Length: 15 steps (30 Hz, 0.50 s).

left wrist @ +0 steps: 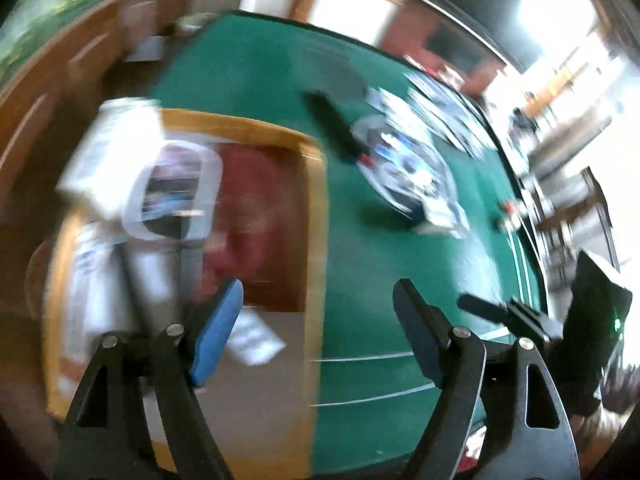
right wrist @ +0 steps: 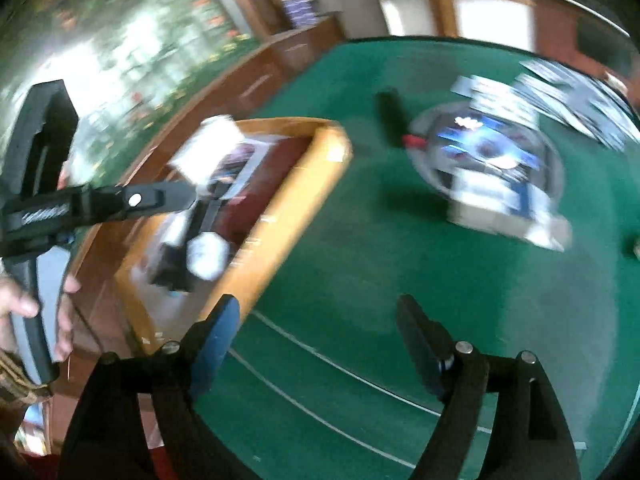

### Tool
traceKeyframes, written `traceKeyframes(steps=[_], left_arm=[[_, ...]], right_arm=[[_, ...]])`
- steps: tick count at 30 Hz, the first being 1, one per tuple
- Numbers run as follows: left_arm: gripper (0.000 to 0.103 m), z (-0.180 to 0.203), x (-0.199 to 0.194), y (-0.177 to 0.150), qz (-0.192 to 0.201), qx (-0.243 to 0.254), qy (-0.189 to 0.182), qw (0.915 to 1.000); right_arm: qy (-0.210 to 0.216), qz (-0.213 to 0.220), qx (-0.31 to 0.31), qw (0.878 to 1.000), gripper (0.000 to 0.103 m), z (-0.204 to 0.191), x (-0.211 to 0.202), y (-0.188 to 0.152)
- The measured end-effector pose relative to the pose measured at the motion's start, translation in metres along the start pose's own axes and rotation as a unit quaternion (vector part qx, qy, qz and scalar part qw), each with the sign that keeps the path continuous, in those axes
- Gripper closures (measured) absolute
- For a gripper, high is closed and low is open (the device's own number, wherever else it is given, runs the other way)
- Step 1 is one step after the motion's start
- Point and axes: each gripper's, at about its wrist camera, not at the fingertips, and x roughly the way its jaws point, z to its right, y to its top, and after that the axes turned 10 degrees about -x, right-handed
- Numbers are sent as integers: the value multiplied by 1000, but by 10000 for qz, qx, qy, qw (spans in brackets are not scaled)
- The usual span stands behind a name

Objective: Organize objects
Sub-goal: 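Grasp the blue-and-white medicine box with the left tool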

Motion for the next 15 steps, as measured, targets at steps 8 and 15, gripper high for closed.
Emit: traceKeyframes(steps=[8, 15], left_arm=[[24, 105, 61, 7, -938, 1499, -377, 9835], [25, 167, 113, 28, -862, 3107, -290, 9462]], right_arm=[[-687, 159, 860, 9938, 20, 64, -45, -38], [-965, 219, 1329, 9862, 20, 90, -69, -68]])
